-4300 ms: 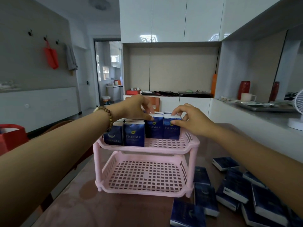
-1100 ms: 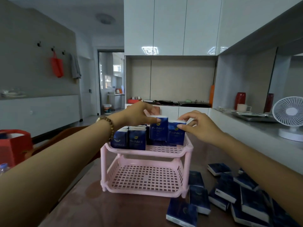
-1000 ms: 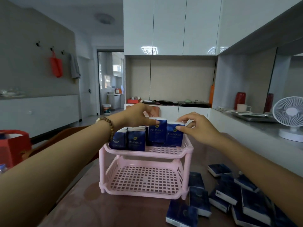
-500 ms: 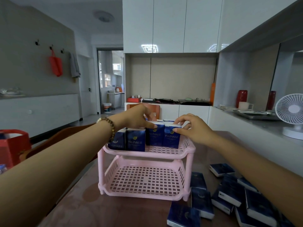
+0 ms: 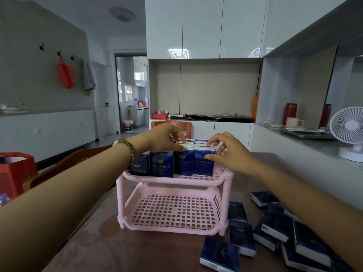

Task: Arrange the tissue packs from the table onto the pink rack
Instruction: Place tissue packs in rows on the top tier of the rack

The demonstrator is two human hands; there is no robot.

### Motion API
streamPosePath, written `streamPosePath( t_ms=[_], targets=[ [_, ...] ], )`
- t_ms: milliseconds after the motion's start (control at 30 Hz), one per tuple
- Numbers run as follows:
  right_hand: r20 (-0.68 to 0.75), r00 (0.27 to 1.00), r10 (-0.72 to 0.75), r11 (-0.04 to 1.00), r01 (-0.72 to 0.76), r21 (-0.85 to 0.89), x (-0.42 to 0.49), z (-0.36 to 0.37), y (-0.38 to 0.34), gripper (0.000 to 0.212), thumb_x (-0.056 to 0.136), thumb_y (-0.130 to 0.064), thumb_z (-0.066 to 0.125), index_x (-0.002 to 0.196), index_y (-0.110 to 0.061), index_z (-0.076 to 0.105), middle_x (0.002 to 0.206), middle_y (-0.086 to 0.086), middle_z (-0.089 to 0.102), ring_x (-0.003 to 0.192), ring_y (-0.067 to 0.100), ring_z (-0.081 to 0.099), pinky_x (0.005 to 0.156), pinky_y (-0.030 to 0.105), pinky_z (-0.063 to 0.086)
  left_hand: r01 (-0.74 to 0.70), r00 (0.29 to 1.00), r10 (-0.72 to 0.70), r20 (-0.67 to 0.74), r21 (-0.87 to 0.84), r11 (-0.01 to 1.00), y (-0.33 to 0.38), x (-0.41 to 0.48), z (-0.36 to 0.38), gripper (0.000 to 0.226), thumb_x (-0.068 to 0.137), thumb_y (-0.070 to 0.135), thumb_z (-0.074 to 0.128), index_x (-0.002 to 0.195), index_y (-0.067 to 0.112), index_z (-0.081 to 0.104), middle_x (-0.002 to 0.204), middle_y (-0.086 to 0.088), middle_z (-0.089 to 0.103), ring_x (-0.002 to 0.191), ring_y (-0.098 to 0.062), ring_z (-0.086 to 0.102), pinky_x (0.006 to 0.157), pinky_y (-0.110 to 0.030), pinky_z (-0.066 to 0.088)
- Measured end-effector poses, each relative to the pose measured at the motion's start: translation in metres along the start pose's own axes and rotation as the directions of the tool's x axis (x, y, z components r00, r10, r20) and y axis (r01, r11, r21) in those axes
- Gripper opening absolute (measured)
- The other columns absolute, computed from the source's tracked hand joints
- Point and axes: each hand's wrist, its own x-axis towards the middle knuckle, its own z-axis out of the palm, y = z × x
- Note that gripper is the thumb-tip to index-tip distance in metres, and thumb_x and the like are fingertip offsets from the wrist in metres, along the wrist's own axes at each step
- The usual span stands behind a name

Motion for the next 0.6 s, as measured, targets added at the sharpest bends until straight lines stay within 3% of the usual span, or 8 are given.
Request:
streamPosePath(
  t_ms=[200, 267, 333, 433, 600],
  targets=[
    [-0.01, 1.0, -0.014, 1.0, 0.014, -0.014, -0.004, -0.001, 0.0, 0.032, 0.079, -0.019, 0.072, 0.107, -0.021, 0.057, 0.111, -0.003, 0.048, 0.071, 0.007, 0.055, 0.068, 0.015, 0.048, -0.002, 1.0, 0.002, -0.013, -0.006, 1.0, 0.005, -0.007, 0.001, 0.024, 0.082, 0.028, 0.069, 0.104, 0.02, 0.062, 0.112, 0.002, 0.058, 0.099, -0.016, 0.054, 0.081, -0.029, 0.047],
    [-0.012, 1.0, -0.015, 0.999, 0.014, -0.033, -0.005, -0.003, -0.001, 0.034, 0.08, -0.022, 0.072, 0.109, -0.023, 0.056, 0.113, -0.005, 0.047, 0.075, 0.007, 0.054, 0.068, 0.014, 0.047, -0.009, 0.999, 0.009, -0.039, -0.001, 1.0, 0.009, -0.01, 0.001, 0.026, 0.082, 0.027, 0.068, 0.106, 0.017, 0.063, 0.114, 0.001, 0.059, 0.1, -0.015, 0.053, 0.078, -0.024, 0.045],
    [-0.025, 1.0, -0.015, 0.999, 0.014, -0.041, -0.008, -0.007, -0.003, 0.035, 0.079, -0.027, 0.071, 0.111, -0.025, 0.055, 0.115, -0.007, 0.046, 0.081, 0.007, 0.054, 0.071, 0.019, 0.049, -0.034, 0.996, 0.034, -0.086, -0.002, 0.999, 0.016, -0.016, 0.0, 0.028, 0.083, 0.027, 0.068, 0.108, 0.016, 0.063, 0.116, 0.001, 0.059, 0.099, -0.012, 0.051, 0.072, -0.018, 0.04],
    [-0.044, 0.999, -0.007, 1.0, 0.008, 0.026, -0.022, -0.017, -0.009, 0.035, 0.079, -0.028, 0.072, 0.109, -0.027, 0.056, 0.116, -0.011, 0.046, 0.095, 0.008, 0.054, 0.078, 0.026, 0.053, -0.098, 0.977, 0.094, -0.189, -0.012, 0.995, 0.032, -0.037, 0.004, 0.024, 0.083, 0.03, 0.067, 0.106, 0.022, 0.063, 0.111, 0.008, 0.058, 0.099, -0.008, 0.051, 0.075, -0.016, 0.038],
    [-0.087, 0.992, -0.089, 0.99, 0.098, 0.097, -0.09, -0.027, -0.022, 0.032, 0.078, -0.027, 0.07, 0.107, -0.029, 0.057, 0.113, -0.015, 0.053, 0.103, 0.0, 0.053, 0.087, 0.018, 0.046, -0.236, 0.91, 0.254, -0.329, 0.093, 0.967, 0.045, -0.089, 0.045, 0.026, 0.081, 0.038, 0.067, 0.105, 0.03, 0.062, 0.107, 0.01, 0.06, 0.1, -0.006, 0.051, 0.086, -0.024, 0.042]
  ],
)
